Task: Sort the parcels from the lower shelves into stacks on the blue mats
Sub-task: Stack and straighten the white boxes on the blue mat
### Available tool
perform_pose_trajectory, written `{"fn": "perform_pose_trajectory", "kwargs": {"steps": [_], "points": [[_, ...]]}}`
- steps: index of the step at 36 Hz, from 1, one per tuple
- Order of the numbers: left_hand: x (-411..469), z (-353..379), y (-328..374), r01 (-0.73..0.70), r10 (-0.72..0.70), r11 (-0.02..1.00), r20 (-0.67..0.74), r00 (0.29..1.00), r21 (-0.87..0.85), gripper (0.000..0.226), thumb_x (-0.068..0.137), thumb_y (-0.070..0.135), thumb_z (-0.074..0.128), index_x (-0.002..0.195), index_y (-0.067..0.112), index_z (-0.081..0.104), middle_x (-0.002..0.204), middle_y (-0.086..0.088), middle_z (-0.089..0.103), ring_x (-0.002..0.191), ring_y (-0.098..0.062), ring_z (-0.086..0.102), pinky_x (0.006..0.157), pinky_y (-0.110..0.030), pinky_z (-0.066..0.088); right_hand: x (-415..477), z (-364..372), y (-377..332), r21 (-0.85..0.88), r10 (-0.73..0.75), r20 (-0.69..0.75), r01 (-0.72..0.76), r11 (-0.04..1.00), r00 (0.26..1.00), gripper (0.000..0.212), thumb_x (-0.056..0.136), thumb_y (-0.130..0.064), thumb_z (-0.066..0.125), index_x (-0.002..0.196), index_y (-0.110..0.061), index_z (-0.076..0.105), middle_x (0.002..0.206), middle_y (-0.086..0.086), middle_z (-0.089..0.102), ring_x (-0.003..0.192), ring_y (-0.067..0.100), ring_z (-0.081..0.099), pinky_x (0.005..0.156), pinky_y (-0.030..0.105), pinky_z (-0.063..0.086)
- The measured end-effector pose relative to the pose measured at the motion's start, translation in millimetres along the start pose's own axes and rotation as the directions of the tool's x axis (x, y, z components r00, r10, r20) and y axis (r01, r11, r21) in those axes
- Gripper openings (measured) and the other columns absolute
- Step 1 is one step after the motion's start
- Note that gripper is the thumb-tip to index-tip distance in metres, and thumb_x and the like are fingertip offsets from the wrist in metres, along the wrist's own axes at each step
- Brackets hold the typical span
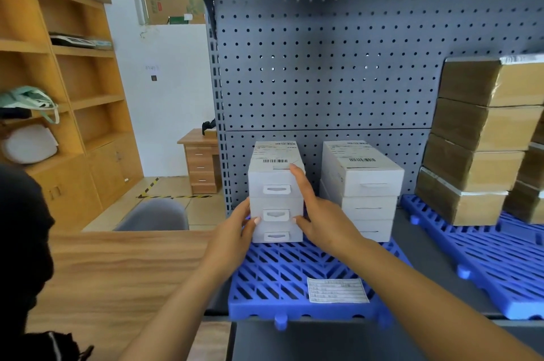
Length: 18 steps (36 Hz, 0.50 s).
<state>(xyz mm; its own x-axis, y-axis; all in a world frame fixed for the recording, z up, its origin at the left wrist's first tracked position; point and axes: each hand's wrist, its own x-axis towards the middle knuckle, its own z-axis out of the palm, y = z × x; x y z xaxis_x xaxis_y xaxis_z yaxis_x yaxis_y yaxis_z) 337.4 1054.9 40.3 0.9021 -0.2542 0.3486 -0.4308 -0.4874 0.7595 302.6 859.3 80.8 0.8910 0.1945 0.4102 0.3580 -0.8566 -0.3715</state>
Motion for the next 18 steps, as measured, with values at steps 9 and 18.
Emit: {"fn": "perform_pose_trajectory", "kwargs": {"steps": [9, 18], "points": [[1.5, -15.1, 14.5, -0.028, 0.029, 0.998, -0.015, 0.999, 0.058, 0.080, 0.093, 0.021, 0.059, 0.151, 0.037, 0.006, 0.147, 0.010, 0.039, 0.133, -0.011, 0.039, 0.106, -0.032, 0.039, -1.0, -11.7, -6.7, -0.080, 0.014, -0.010, -0.014, 0.997, 1.000, 0.093, 0.096, -0.020, 0.051, 0.135, -0.057, -0.025, 0.106, 0.006, 0.054, 0.082, 0.020, 0.057, 0.070, 0.033, 0.049], [10.2, -30.1, 29.9, -0.337, 0.411, 0.787, -0.033, 0.911, 0.516, 0.079, 0.090, 0.014, 0.061, 0.153, 0.022, 0.013, 0.161, -0.001, 0.007, 0.146, -0.014, 0.010, 0.118, -0.033, 0.015, 3.7, -30.3, -16.7, -0.157, 0.008, -0.048, -0.016, 0.987, 0.999, 0.062, 0.098, -0.019, 0.047, 0.149, -0.031, 0.014, 0.155, 0.005, 0.022, 0.123, 0.026, 0.045, 0.094, 0.037, 0.043]]}}
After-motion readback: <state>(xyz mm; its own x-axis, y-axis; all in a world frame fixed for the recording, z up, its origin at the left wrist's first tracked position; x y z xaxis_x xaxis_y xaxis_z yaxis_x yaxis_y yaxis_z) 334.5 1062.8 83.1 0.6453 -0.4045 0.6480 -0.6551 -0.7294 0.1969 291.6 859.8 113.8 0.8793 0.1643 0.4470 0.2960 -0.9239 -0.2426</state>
